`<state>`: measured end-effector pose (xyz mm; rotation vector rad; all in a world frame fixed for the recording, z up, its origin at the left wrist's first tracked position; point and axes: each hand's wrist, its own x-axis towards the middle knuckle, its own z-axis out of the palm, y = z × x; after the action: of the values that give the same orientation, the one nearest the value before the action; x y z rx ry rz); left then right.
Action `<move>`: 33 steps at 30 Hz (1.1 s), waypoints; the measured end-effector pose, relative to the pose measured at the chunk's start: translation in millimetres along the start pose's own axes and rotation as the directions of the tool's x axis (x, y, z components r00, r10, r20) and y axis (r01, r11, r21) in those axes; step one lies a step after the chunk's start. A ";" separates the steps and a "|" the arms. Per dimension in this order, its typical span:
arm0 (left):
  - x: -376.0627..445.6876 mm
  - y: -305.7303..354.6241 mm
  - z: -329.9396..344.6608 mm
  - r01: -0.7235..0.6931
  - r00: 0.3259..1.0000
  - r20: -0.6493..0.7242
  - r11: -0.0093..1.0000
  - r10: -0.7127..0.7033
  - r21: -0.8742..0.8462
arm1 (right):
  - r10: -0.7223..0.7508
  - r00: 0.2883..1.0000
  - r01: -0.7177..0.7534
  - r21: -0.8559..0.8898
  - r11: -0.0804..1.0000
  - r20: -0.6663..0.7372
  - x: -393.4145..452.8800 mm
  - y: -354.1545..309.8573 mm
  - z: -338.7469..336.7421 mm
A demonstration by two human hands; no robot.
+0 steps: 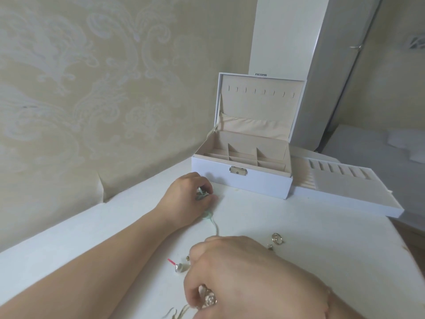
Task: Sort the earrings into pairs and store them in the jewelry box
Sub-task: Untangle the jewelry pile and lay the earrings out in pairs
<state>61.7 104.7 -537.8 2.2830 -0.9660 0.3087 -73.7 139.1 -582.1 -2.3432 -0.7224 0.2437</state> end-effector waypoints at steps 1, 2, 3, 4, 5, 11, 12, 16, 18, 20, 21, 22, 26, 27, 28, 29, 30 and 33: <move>-0.1 -1.1 0.5 0.004 1.000 -0.012 1.000 -0.004 0.003 | 0.040 0.998 -0.044 0.108 0.993 0.039 -81.4 37.7 18.8; -0.1 -2.1 1.1 0.008 1.000 -0.025 1.000 -0.007 0.007 | 0.073 0.996 -0.083 0.227 0.970 0.053 -80.6 37.1 15.9; 0.1 -2.8 1.8 0.011 0.999 -0.037 1.000 -0.010 0.010 | 0.021 0.999 -0.030 0.228 0.973 0.041 -100.6 30.5 -45.3; 0.4 -3.8 1.8 0.012 0.999 -0.042 1.000 -0.012 0.010 | 0.033 0.998 -0.017 0.255 0.967 -0.058 -112.5 24.7 -94.0; 0.6 -4.2 1.3 0.013 0.999 -0.040 1.000 -0.013 0.009 | 0.099 0.993 -0.076 0.289 0.954 -0.066 -108.0 14.6 -131.6; -0.4 -0.3 -2.1 -0.002 0.999 0.047 0.997 0.005 -0.072 | 0.269 0.799 -0.025 0.418 0.908 -0.538 -112.0 60.1 -188.6; -0.3 -0.6 -3.2 0.010 0.995 0.098 0.997 -0.003 -0.076 | 0.332 0.715 -0.146 0.334 0.931 -0.615 -108.5 78.0 -189.3; -2.5 -6.9 -14.4 0.034 0.954 0.298 0.980 0.026 -0.195 | 0.372 0.611 -0.511 0.011 0.860 -0.699 -102.8 107.6 -185.6; -3.2 -10.6 -16.7 -0.044 0.928 0.361 0.990 0.091 -0.136 | 0.400 0.629 -0.600 -0.090 0.795 -0.667 -101.6 101.6 -184.7; -2.9 -12.6 -13.8 -0.095 0.921 0.373 0.993 0.113 -0.068 | 0.426 0.621 -0.661 -0.148 0.735 -0.658 -101.5 99.5 -185.6; -2.7 -13.3 -11.7 -0.094 0.934 0.337 0.993 0.114 -0.076 | 0.438 0.616 -0.681 -0.164 0.713 -0.654 -101.4 99.6 -185.5; -1.8 -13.9 -9.4 -0.092 0.953 0.281 0.991 0.117 -0.100 | 0.452 0.615 -0.697 -0.177 0.695 -0.646 -101.8 101.1 -184.9; -0.9 -17.3 -1.9 -0.095 0.991 0.084 0.987 0.107 -0.133 | 0.472 0.635 -0.672 -0.137 0.727 -0.611 -103.9 106.8 -183.8; -0.5 -19.0 -0.9 -0.080 0.994 0.062 0.989 0.088 -0.121 | 0.475 0.634 -0.663 -0.113 0.740 -0.611 -105.7 106.2 -184.8; -0.1 -20.1 -0.3 -0.068 0.996 0.044 0.992 0.073 -0.105 | 0.466 0.631 -0.654 -0.102 0.750 -0.620 -107.9 104.8 -186.7; 0.3 -21.1 0.3 -0.054 0.998 0.034 0.995 0.057 -0.089 | 0.444 0.626 -0.644 -0.103 0.758 -0.641 -110.7 102.6 -189.1; 0.8 -22.1 0.8 -0.042 0.999 0.029 0.996 0.044 -0.079 | 0.412 0.617 -0.632 -0.111 0.767 -0.671 -114.2 99.5 -192.1; 1.5 -22.1 1.0 -0.045 0.999 0.024 0.997 0.046 -0.060 | 0.359 0.620 -0.617 -0.151 0.773 -0.697 -127.5 85.5 -201.7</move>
<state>78.4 114.9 -548.2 2.2191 -1.0275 0.2675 -71.6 -95.5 -485.9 -2.7038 0.2794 -0.5076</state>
